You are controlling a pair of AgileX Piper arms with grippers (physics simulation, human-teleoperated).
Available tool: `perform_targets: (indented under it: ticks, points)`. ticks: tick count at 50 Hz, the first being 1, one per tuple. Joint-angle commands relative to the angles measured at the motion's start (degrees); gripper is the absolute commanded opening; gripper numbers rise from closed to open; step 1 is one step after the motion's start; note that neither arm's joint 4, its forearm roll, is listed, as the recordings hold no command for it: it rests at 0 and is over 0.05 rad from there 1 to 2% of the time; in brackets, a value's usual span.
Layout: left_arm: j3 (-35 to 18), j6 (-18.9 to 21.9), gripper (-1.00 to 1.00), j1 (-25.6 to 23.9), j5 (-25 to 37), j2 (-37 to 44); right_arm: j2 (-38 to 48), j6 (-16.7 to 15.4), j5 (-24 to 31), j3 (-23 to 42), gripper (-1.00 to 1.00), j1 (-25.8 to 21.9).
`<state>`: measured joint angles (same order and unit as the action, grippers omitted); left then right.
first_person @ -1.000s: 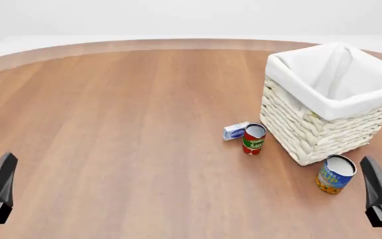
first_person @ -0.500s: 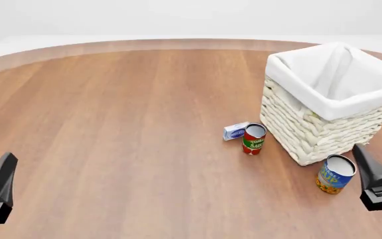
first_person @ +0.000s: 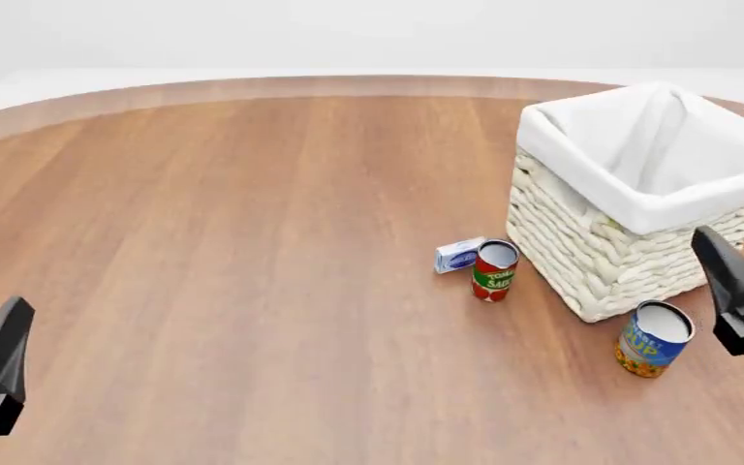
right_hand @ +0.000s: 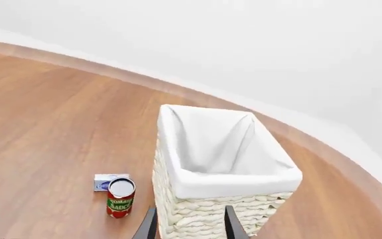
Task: Pick up the alphabet soup and the cream cheese box, and put them in the basket.
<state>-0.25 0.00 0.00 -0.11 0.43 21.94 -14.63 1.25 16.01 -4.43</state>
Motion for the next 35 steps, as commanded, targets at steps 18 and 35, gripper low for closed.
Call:
perform_targets:
  ticks: [18,35]
  points:
    - [0.0,0.0,1.00,0.0,0.0,0.0,17.3,-14.3,7.6,18.0,1.00,-14.2]
    - [0.0,0.0,1.00,0.0,0.0,0.0,21.4,-19.5,9.0,20.5,1.00,-19.8]
